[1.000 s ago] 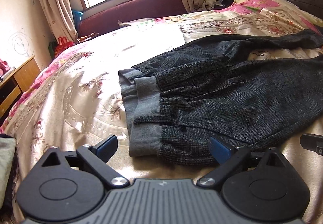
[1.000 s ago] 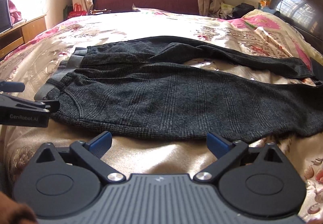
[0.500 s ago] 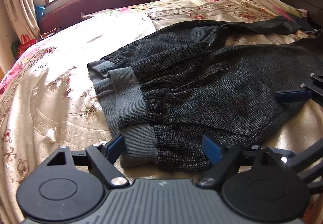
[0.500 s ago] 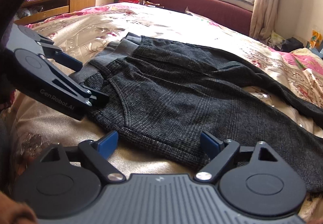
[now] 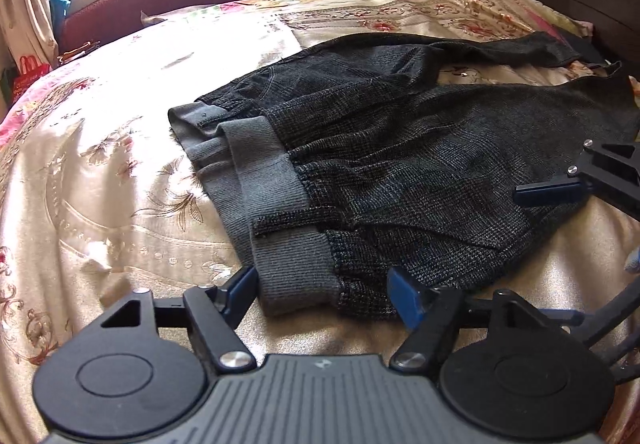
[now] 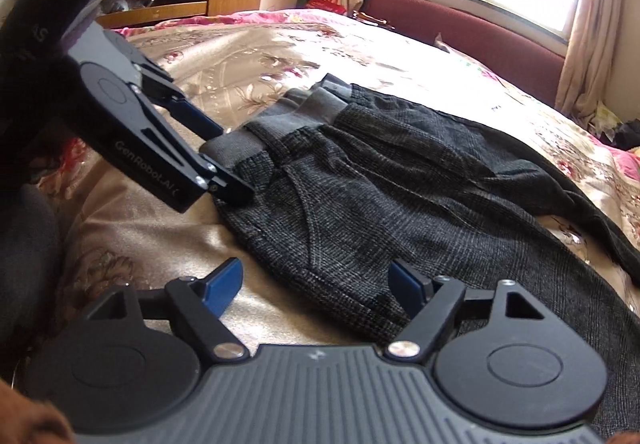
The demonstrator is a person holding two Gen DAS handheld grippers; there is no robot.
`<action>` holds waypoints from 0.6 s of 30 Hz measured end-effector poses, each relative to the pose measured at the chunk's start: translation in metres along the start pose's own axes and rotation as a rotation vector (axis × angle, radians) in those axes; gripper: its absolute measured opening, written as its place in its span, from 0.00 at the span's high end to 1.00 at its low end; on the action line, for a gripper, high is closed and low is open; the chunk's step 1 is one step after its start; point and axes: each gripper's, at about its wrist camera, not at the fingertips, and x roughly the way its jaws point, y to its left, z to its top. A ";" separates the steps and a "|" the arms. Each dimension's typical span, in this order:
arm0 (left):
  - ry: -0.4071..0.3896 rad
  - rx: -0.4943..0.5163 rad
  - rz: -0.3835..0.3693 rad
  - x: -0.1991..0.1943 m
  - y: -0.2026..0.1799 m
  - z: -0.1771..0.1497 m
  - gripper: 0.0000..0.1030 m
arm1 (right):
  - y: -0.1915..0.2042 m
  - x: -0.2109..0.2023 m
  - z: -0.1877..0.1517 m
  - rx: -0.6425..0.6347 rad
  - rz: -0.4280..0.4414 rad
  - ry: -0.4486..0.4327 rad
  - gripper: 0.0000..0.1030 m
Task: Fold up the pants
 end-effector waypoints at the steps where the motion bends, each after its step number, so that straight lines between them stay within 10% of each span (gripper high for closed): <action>1: 0.004 0.006 0.004 0.005 -0.001 0.001 0.18 | 0.005 0.003 0.000 -0.025 -0.010 0.002 0.23; 18: -0.011 -0.042 -0.008 -0.025 0.024 -0.001 0.42 | 0.009 0.014 0.025 0.192 0.082 0.058 0.76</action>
